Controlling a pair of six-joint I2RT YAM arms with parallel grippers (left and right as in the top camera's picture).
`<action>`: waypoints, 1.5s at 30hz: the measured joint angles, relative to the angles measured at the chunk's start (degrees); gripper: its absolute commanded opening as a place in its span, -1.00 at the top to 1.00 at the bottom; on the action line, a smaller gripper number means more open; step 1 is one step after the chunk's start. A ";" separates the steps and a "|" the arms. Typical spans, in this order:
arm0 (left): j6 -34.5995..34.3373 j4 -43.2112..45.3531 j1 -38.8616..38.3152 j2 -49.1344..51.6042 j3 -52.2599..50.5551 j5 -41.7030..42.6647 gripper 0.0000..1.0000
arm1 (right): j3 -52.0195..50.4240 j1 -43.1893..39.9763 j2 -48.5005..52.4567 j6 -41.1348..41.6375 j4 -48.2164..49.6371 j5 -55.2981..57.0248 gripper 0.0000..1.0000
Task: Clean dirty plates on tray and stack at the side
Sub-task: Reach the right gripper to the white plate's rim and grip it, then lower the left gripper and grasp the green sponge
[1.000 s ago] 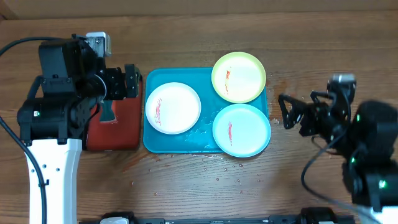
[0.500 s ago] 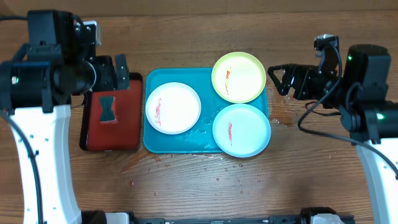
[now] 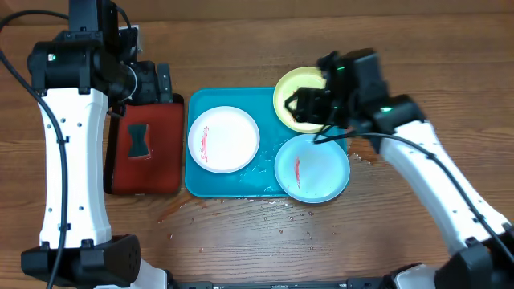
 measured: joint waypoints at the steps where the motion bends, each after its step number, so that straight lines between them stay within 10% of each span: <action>1: -1.31 0.02 0.26 0.17 0.00 -1.20 -0.89 | 0.00 1.44 0.72 0.81 0.31 1.77 -0.27; 24: -5.92 2.01 3.54 9.73 0.02 -9.22 -0.72 | 0.11 12.94 22.64 8.94 11.50 15.28 0.08; 38: -5.95 0.83 5.29 9.75 0.00 -12.85 -0.65 | 0.26 13.53 27.43 9.11 14.34 15.34 0.92; 45: -5.66 0.87 8.57 9.73 -4.31 -13.22 -0.51 | 0.61 13.53 27.63 9.38 14.58 15.23 0.93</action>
